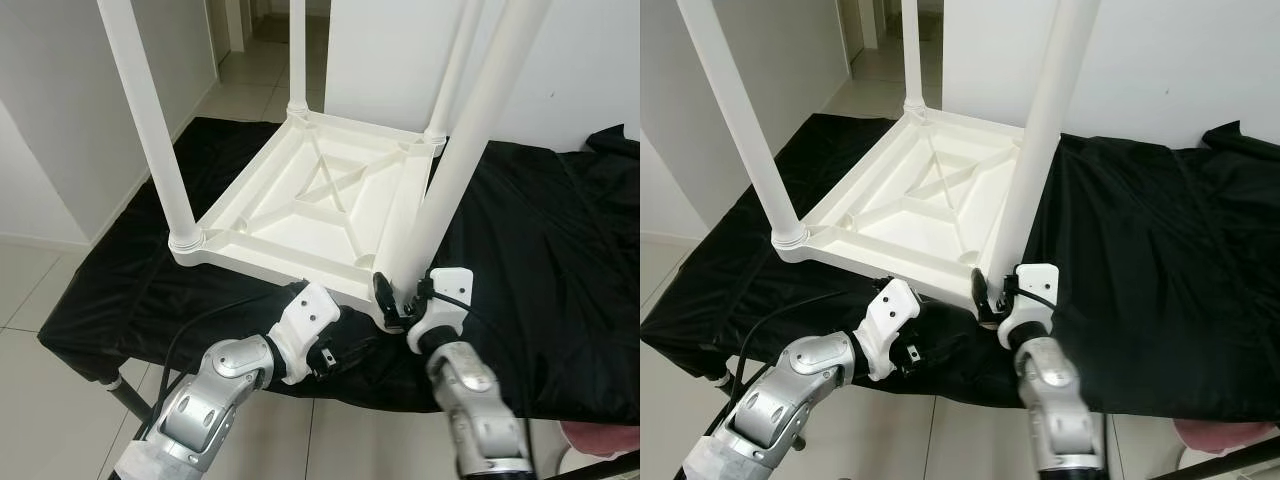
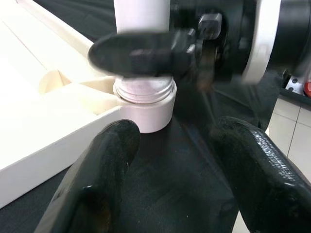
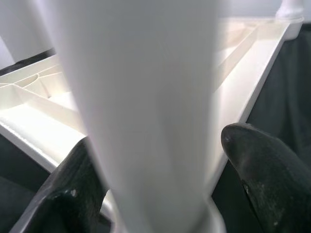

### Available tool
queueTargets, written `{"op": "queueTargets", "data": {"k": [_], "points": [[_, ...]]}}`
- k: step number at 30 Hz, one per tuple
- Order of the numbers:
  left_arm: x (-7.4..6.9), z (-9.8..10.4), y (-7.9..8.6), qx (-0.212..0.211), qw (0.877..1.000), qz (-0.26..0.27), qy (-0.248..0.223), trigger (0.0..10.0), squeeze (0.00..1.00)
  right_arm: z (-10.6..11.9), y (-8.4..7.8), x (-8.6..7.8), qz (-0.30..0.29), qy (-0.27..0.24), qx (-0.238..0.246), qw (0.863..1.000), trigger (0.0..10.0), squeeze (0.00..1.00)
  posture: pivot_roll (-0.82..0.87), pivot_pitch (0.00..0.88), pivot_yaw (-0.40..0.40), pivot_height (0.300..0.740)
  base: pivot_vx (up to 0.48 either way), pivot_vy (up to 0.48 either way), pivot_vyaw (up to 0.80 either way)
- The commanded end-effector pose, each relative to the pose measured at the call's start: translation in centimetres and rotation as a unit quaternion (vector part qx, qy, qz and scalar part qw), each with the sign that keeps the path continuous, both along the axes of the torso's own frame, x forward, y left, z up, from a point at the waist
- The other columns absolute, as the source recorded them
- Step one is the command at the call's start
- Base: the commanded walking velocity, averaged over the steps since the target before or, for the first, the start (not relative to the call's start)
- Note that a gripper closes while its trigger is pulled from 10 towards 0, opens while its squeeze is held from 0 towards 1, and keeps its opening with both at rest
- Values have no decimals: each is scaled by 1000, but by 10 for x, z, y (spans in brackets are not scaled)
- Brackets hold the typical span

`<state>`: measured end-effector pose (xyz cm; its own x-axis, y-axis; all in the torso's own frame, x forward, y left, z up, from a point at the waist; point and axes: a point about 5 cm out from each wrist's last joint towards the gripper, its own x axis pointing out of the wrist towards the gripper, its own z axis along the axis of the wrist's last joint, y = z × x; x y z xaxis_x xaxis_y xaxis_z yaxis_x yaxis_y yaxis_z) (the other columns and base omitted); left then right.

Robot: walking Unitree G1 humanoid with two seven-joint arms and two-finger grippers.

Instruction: Building children table

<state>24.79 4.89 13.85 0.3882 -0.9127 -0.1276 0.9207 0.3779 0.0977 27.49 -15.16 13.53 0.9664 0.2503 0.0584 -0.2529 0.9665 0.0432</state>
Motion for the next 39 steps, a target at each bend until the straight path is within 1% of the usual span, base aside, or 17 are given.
{"op": "queueTargets", "data": {"k": [1, 3, 4, 5, 7, 8, 13, 14, 16, 18, 24, 25, 27, 28, 30, 34, 39], "points": [[1, 2, 1, 3, 1000, 12, -6, 10000, 0, 0, 2, 2, 35, 4, 2, 999, 10000, 0, -5, 25, 1, 740, 0, 0, 0], [2, 3, 1, 1, 1000, 12, -7, 10000, 0, 2, -1, 5, 103, 1, -23, 994, 10000, 0, -2, 22, 0, 740, 0, 0, 0], [2, 3, 1, 1, 1000, 12, -7, 10000, 0, 2, -1, 5, 103, 1, -23, 994, 10000, 0, -2, 22, 0, 740, 0, 0, 0], [1, 3, 1, 1, 1000, 13, -7, 10000, 0, 3, -5, 9, 145, 2, -40, 989, 10000, 0, 0, 24, -1, 740, 0, 0, 0], [1, 3, 1, 1, 1000, 13, -7, 10000, 0, 3, -5, 9, 145, 2, -40, 989, 10000, 0, 0, 24, -1, 740, 0, 0, 0], [1, 2, 1, 2, 1000, 13, -7, 10000, 0, 4, -10, 15, 188, 5, -63, 980, 10000, 0, 5, 16, 0, 740, 0, 0, 0], [3, 4, 3, 3, 1000, 20, -13, 10000, 0, 0, -14, 28, 238, 19, -107, 965, 10000, 0, 18, 0, 4, 740, 0, 0, 0], [5, 6, 5, 2, 1000, 24, -16, 10000, 0, -1, -15, 32, 248, 22, -114, 962, 4863, 0, 27, 0, 6, 740, 0, 0, 0], [5, 6, 5, 2, 1000, 24, -16, 10000, 0, -1, -15, 32, 248, 22, -114, 962, 4863, 0, 27, 0, 6, 740, 0, 0, 0], [8, 7, 8, 6, 999, 29, -22, 10000, 0, -3, -16, 36, 257, 27, -121, 958, 0, 0, 34, 0, 4, 740, 0, 0, 0], [8, 7, 11, 7, 999, 34, -22, 10000, 0, -9, -22, 36, 279, 35, -118, 952, 0, 0, 43, 0, 3, 740, 0, 0, 0], [7, 7, 11, 7, 999, 34, -22, 10000, 0, -10, -24, 36, 279, 37, -118, 952, 1137, 0, 41, 0, 5, 740, 0, 0, 0], [7, 7, 10, 7, 999, 34, -22, 10000, 0, -11, -24, 35, 278, 38, -119, 953, 1137, 0, 41, 0, 5, 740, 0, 0, 0], [7, 7, 10, 7, 999, 33, -21, 10000, 0, -12, -26, 35, 270, 43, -109, 956, 10000, 0, 39, 0, 4, 740, 0, 0, 0], [7, 7, 10, 5, 999, 33, -19, 10000, 0, -11, -28, 32, 238, 44, -88, 966, 10000, 0, 38, 0, 0, 740, 0, 0, 0], [6, 6, 9, 5, 999, 33, -18, 10000, 0, -10, -28, 31, 212, 36, -74, 974, 10000, 0, 34, 0, -1, 740, 0, 0, 0], [6, 5, 7, 4, 999, 31, -16, 10000, 0, -12, -20, 29, 135, 21, -67, 988, 10000, 0, 28, 0, -3, 740, 0, 0, 0]]}}
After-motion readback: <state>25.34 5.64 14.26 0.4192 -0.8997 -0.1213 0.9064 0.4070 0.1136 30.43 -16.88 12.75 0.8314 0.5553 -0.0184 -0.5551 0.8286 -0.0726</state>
